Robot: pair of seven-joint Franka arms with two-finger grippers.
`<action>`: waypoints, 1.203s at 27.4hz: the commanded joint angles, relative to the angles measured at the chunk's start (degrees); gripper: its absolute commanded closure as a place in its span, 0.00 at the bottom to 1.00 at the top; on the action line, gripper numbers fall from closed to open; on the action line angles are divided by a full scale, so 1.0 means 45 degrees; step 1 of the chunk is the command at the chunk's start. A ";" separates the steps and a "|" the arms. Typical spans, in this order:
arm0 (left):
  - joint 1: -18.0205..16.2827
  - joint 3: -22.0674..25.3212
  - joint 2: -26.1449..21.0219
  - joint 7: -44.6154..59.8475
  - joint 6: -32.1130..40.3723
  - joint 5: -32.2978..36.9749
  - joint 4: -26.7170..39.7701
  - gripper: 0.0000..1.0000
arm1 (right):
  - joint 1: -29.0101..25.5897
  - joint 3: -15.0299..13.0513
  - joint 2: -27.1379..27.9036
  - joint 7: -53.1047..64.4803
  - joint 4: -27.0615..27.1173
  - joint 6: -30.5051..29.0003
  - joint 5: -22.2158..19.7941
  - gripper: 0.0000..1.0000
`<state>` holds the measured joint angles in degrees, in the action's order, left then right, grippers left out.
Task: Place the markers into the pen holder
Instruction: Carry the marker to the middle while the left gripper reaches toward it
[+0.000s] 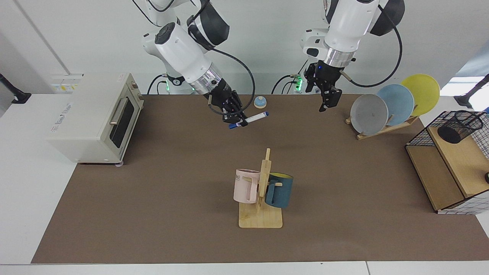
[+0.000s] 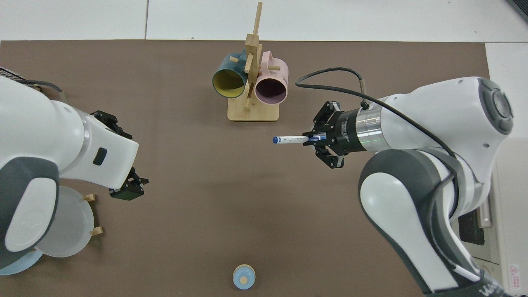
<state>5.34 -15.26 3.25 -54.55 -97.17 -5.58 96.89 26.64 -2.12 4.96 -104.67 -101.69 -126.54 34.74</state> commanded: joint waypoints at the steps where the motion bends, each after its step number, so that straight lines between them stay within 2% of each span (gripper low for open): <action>1: 0.0064 -0.0202 0.0021 -0.0903 -0.1100 -0.0518 0.0246 0.00 | 0.0855 -0.0056 0.0167 -0.1989 0.0157 -0.1369 0.0404 1.00; 5: 0.0064 -0.0222 -0.0252 -0.2463 -0.1999 -0.0518 0.0168 0.00 | 0.1266 -0.0056 0.0187 -0.3183 0.0137 -0.2464 0.0424 1.00; 9: 0.0064 -0.0514 -0.0292 -0.3423 -0.2333 -0.0557 0.0168 0.00 | 0.1540 -0.0056 0.0207 -0.3322 0.0059 -0.2524 0.0366 1.00; 13: 0.0064 -0.0788 -0.0370 -0.4205 -0.2917 -0.0557 0.0071 0.00 | 0.2144 -0.0056 -0.0008 -0.1393 -0.0408 -0.2212 -0.0824 1.00; 15: 0.0025 -0.0769 -0.0409 -0.4303 -0.3094 -0.0557 0.0012 0.00 | 0.2204 -0.0056 -0.0164 -0.0571 -0.0701 -0.2037 -0.0924 1.00; 24: 0.0103 -0.0905 -0.0605 -0.4148 -0.2763 -0.0576 0.0011 0.00 | 0.2165 -0.0076 -0.0243 0.0019 -0.0781 -0.1743 -0.0983 1.00; 30: 0.0122 -0.0944 -0.0429 -0.3074 -0.1630 -0.0615 0.0187 0.00 | 0.2146 -0.0076 -0.0243 0.0038 -0.0800 -0.1665 -0.0983 1.00; 32: 0.0142 -0.0964 -0.0448 -0.3034 -0.1630 -0.0615 0.0207 0.03 | 0.2146 -0.0076 -0.0243 0.0038 -0.0800 -0.1665 -0.0983 1.00; 33: 0.0142 -0.0964 -0.0448 -0.3034 -0.1630 -0.0615 0.0207 0.08 | 0.2146 -0.0076 -0.0243 0.0038 -0.0781 -0.1665 -0.0983 1.00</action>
<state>5.64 -19.76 0.64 -69.81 -105.58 -7.39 97.19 36.60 -2.33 5.17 -105.90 -104.05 -135.05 31.13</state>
